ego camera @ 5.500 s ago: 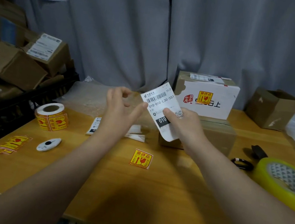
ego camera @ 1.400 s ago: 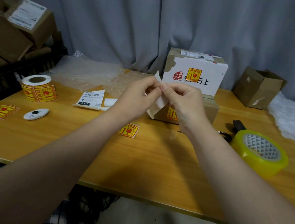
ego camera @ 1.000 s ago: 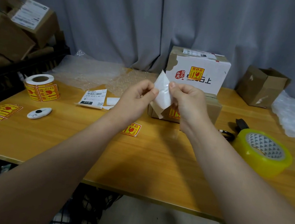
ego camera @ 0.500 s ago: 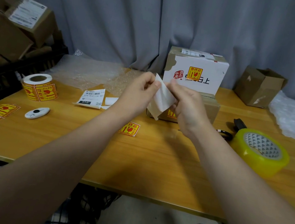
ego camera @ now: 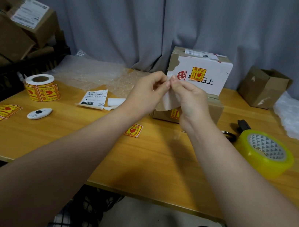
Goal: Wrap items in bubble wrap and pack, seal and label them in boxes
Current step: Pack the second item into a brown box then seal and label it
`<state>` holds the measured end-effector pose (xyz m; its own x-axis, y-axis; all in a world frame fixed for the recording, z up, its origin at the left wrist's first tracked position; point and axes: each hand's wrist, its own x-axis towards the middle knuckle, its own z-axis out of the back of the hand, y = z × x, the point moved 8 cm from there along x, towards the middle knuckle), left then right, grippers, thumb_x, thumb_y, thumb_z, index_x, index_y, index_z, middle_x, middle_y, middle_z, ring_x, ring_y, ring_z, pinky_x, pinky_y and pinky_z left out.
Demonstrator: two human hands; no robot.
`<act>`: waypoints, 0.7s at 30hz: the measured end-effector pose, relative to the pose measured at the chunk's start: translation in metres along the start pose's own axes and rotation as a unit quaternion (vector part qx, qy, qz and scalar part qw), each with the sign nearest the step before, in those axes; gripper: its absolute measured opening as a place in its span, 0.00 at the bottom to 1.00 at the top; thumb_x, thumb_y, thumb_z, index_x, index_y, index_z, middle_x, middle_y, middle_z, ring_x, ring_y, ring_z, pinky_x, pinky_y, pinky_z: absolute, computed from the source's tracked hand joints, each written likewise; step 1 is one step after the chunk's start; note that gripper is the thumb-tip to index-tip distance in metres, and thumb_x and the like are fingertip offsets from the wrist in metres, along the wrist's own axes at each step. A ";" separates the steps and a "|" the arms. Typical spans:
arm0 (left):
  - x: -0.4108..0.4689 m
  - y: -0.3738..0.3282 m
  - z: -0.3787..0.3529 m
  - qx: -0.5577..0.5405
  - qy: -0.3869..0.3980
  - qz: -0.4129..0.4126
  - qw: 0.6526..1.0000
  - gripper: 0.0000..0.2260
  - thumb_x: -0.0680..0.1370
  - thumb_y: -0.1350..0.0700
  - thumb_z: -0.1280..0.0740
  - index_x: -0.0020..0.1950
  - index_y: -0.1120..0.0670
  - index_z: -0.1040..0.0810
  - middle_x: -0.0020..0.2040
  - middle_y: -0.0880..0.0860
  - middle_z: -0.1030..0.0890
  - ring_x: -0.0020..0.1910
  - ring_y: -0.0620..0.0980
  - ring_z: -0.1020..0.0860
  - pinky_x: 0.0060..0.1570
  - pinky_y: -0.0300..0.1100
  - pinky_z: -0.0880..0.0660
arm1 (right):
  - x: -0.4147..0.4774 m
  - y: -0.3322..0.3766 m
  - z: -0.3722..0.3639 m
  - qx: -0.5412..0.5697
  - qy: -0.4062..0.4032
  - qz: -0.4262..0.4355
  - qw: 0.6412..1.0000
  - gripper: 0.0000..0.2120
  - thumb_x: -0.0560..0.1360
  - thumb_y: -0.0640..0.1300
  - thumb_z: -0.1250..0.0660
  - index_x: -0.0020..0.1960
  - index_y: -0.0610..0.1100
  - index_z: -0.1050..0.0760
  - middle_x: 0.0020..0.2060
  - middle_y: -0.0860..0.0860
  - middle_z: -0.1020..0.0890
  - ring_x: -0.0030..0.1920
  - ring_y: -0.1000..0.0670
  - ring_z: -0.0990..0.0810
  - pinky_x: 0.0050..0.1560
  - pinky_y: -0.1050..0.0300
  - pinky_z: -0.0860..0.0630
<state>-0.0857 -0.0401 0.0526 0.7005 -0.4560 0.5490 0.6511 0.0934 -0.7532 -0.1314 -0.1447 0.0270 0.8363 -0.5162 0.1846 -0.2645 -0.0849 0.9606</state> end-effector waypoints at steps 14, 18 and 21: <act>-0.013 0.040 0.004 -0.072 -0.105 0.158 0.979 0.09 0.82 0.54 0.44 0.45 0.56 0.31 0.46 0.57 0.23 0.44 0.50 0.26 0.44 0.46 0.27 | -0.005 -0.014 0.008 0.058 -0.167 -0.050 0.983 0.14 0.78 0.45 0.33 0.33 0.45 0.27 0.32 0.53 0.22 0.32 0.56 0.23 0.33 0.65 0.24; -0.010 0.032 0.006 0.005 -0.151 0.103 0.983 0.09 0.83 0.54 0.46 0.43 0.54 0.33 0.38 0.49 0.29 0.40 0.46 0.31 0.36 0.39 0.33 | -0.005 -0.006 0.009 -0.066 -0.194 0.035 0.978 0.16 0.81 0.49 0.41 0.36 0.45 0.30 0.33 0.52 0.25 0.35 0.55 0.27 0.34 0.63 0.30; -0.007 0.032 0.004 0.037 -0.139 0.075 0.987 0.09 0.83 0.54 0.45 0.46 0.56 0.32 0.39 0.52 0.27 0.39 0.47 0.31 0.35 0.39 0.33 | -0.006 -0.005 0.014 -0.100 -0.208 0.066 0.971 0.15 0.82 0.49 0.45 0.39 0.45 0.32 0.35 0.52 0.27 0.35 0.56 0.29 0.35 0.63 0.32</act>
<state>-0.0686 -0.0303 0.0266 0.8372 -0.1726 0.5190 0.5461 0.2107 -0.8108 -0.1417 -0.1532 0.0187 0.5236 -0.8147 0.2494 -0.2225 0.1518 0.9630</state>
